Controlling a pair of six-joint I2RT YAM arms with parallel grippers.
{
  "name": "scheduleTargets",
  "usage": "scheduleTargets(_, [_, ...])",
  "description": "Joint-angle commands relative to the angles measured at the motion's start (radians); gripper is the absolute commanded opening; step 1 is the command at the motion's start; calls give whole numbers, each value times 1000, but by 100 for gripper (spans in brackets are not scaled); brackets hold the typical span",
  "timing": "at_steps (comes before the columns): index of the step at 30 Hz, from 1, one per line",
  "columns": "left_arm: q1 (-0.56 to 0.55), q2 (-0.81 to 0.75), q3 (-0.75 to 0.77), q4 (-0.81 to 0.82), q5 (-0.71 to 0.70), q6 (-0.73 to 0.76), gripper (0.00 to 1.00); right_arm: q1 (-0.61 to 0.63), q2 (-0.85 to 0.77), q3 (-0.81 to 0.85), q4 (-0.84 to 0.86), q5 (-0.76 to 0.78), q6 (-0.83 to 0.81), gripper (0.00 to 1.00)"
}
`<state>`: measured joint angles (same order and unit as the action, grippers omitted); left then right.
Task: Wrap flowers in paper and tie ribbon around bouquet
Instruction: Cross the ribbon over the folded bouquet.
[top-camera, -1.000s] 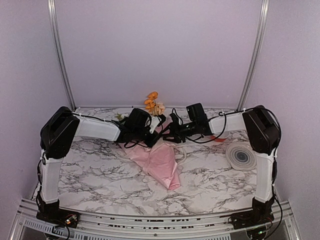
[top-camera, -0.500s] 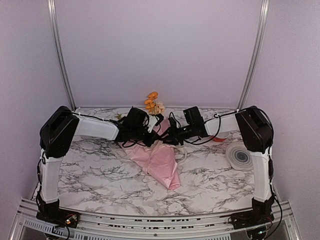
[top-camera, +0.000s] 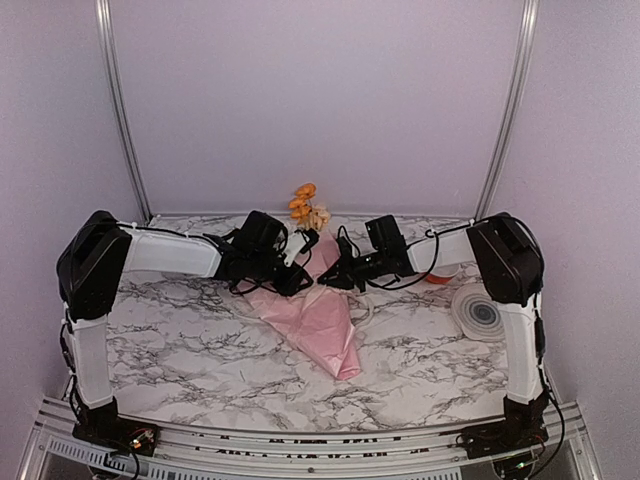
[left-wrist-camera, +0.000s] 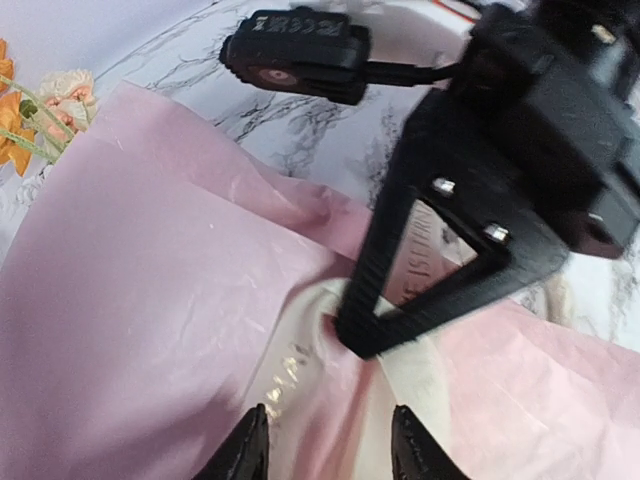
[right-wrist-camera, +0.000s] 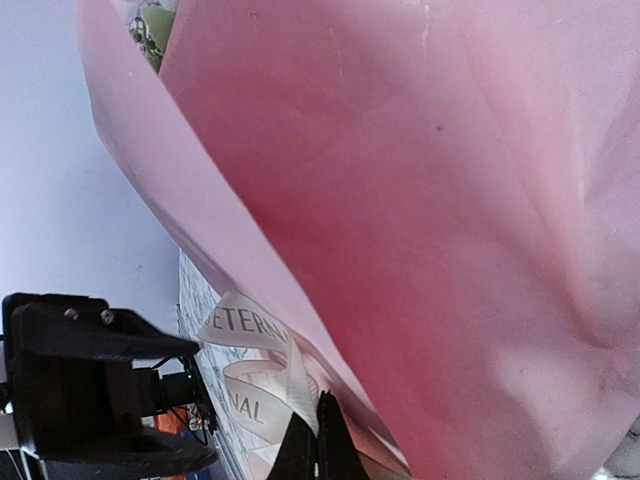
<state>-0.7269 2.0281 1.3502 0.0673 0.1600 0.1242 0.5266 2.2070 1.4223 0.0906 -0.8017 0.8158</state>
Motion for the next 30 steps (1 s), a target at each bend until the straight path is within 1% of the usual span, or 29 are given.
scheduleTargets(1, [-8,-119,-20,-180,70,50,42,-6,16,24,28,5,4,0])
scheduleTargets(3, [-9,-103,-23,-241,56,70,41,-6,16,26,28,4,4,0])
scheduleTargets(4, [-9,-95,-29,-257,54,79,42,-6,16,26,28,5,3,0])
scheduleTargets(7, [-16,-68,-29,-289,73,112,53,-7,20,32,22,4,2,0])
scheduleTargets(10, [-25,-28,-4,-298,-5,123,54,-7,22,34,16,2,-2,0])
scheduleTargets(11, [-25,-15,8,-304,-26,126,52,-7,22,35,15,3,-4,0])
scheduleTargets(13, [-26,5,29,-314,-52,127,44,-7,23,35,12,3,-4,0])
scheduleTargets(16, [-28,14,41,-313,-80,118,23,-6,28,35,6,5,-7,0])
scheduleTargets(18, [-29,5,39,-313,-81,111,5,-7,34,39,0,7,-10,0])
scheduleTargets(19, [-30,-4,35,-311,-82,110,0,-8,39,41,-4,6,-12,0])
scheduleTargets(22, [-33,-68,-20,-278,-48,100,0,-9,52,55,-17,1,-16,0])
scheduleTargets(27, [-34,-257,-189,-119,68,96,0,-12,64,67,-25,-6,-20,0])
scheduleTargets(30, [-34,-329,-244,-82,86,82,0,-13,72,71,-38,-5,-28,0])
